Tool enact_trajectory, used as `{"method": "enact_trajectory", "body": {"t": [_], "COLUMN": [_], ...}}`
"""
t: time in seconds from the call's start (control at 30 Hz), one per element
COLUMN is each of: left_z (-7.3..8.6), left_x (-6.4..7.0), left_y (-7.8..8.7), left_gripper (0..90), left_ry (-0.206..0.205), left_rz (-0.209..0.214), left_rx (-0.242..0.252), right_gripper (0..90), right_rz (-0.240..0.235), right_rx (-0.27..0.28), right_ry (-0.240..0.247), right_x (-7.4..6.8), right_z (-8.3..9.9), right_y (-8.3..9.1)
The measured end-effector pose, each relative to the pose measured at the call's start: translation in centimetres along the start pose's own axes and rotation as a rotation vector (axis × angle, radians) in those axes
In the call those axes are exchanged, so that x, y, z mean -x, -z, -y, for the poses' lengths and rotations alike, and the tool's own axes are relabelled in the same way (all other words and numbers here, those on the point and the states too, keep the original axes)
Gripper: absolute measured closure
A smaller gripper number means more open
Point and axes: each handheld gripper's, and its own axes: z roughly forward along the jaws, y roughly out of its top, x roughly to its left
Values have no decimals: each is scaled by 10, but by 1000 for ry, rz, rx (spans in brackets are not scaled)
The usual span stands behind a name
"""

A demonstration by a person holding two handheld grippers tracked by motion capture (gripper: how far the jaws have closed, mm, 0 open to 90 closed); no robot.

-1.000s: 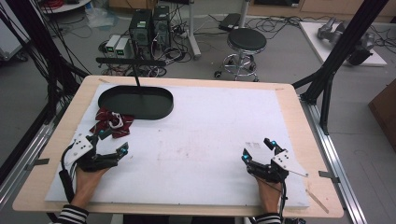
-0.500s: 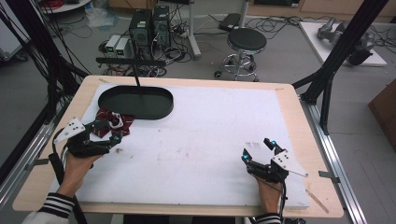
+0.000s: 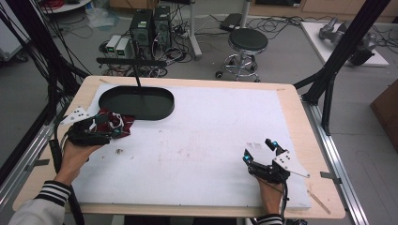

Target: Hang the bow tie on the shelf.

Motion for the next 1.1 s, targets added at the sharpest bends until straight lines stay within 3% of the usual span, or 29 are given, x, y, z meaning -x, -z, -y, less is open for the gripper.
{"method": "enact_trajectory", "body": {"t": [0.03,0.17,0.4,0.53,0.67,1.1], "left_z": [-3,-7,-11,-12,-12,-10], "left_x": [-2,-4,-6,-11,-13,-17], "left_y": [-3,-8,-21,-30,-33,-54], "left_gripper": [157,185,219,263,288,350], "left_ry": [-12,-21,-79,-108,-116,-178], "left_rz": [-9,-24,-61,-99,-105,-186], "left_rx": [-33,-73,-165,-249,-276,-413], "right_gripper": [99,99,99,99,99,99], "right_rz": [0,0,1,1,1,2], "right_rx": [0,1,2,3,4,8], "right_ry": [0,1,3,2,2,-2], "right_x": [0,0,0,0,0,1], "right_z": [0,0,0,0,0,0], "right_y": [0,0,0,0,0,0]}}
